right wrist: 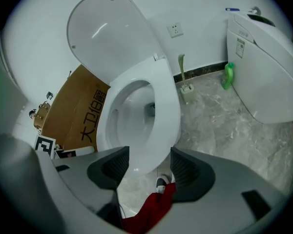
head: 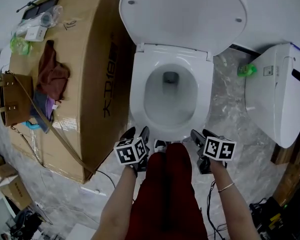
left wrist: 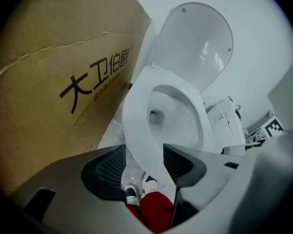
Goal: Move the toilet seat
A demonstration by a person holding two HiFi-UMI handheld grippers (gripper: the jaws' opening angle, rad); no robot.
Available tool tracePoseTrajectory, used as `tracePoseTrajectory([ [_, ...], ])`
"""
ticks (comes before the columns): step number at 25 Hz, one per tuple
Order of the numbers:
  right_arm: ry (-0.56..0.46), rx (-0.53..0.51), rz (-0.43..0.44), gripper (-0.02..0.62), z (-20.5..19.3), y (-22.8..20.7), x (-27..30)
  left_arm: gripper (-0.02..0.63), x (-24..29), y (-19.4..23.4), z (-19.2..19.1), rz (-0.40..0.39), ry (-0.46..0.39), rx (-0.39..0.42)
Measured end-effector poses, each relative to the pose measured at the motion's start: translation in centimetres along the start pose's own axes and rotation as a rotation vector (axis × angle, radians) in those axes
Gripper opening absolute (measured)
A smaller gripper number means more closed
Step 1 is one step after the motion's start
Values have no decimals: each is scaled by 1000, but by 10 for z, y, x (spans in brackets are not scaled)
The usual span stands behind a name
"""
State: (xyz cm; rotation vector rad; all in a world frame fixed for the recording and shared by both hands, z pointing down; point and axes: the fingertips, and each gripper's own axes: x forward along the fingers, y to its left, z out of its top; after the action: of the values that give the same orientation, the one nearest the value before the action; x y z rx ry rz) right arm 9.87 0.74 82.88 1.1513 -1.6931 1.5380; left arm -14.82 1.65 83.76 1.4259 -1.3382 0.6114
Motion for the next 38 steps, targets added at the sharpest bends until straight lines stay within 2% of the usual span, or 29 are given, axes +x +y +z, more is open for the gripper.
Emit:
tracePoseTrajectory([
  [7,51,22,17,255,-1,-12,26,225,26,11,0,-9,12,-106],
  [16,80,37,16,255,0,-17,41,225,39,10,3,-23,42,-121],
  [21,74,50,-3,255,1,-15,40,225,36,13,4,-25,46,-158],
  [26,59,105,-6,255,5,-10,32,225,25,8,9,-22,50,-149],
  [38,-8,140,4,255,18,17,-18,224,-29,-15,31,-51,24,-117],
])
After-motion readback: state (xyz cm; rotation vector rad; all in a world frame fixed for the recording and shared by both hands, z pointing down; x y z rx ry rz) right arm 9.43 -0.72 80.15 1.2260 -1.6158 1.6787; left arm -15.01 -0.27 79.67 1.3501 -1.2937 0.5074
